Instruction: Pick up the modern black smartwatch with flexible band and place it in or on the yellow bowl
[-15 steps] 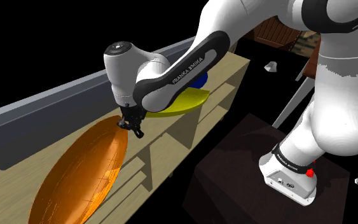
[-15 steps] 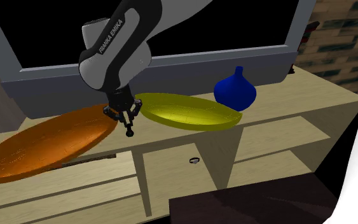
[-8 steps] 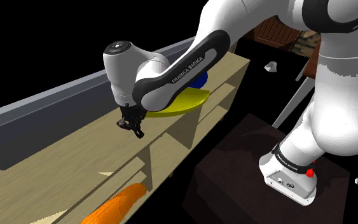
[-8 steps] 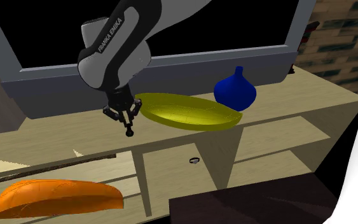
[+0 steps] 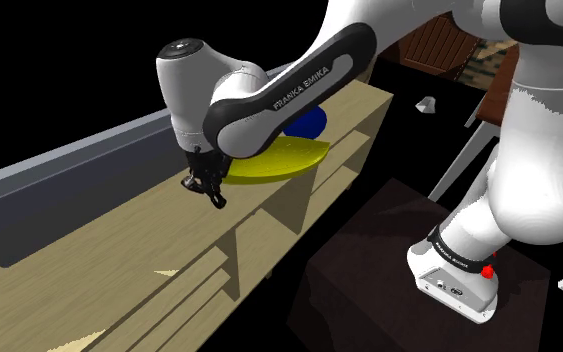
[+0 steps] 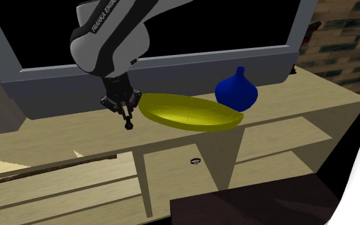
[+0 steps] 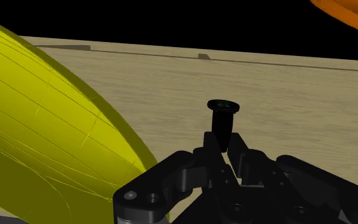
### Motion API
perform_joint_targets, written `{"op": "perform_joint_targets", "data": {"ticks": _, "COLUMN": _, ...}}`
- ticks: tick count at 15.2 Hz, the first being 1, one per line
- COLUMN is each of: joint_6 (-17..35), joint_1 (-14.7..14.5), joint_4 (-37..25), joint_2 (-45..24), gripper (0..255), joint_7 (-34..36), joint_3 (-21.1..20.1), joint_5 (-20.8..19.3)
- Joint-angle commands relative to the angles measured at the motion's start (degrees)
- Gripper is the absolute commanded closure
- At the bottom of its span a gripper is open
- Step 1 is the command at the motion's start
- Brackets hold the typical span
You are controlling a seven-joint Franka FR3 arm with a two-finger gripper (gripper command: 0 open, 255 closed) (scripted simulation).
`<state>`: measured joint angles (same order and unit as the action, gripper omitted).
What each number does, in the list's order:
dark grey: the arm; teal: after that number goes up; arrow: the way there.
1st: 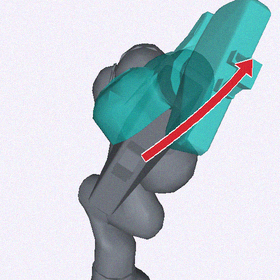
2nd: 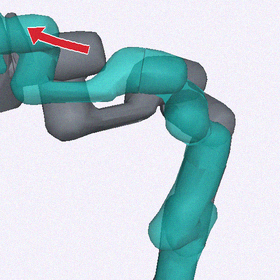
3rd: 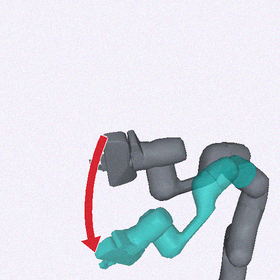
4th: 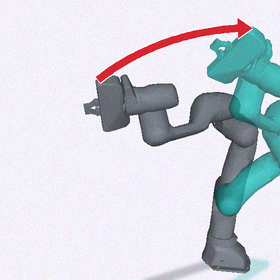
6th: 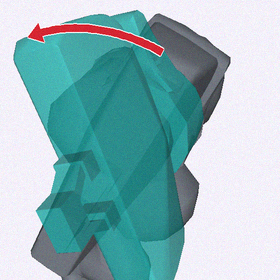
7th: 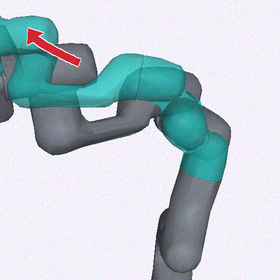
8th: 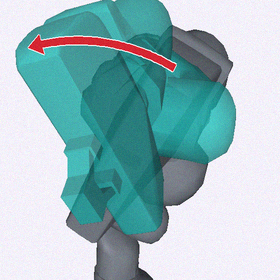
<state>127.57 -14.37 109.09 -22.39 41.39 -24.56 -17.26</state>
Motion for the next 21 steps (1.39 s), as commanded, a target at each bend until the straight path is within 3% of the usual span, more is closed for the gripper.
{"op": "perform_joint_targets", "data": {"ticks": 1, "joint_6": -1.28, "joint_1": 0.19, "joint_4": -0.48, "joint_2": 0.88, "gripper": 255, "joint_7": -0.47, "joint_3": -0.29, "joint_5": 0.62}}
{"op": "perform_joint_targets", "data": {"ticks": 21, "joint_6": -14.05, "joint_1": 1.28, "joint_4": -7.35, "joint_2": 7.72, "gripper": 255, "joint_7": -4.21, "joint_3": -2.06, "joint_5": 5.28}}
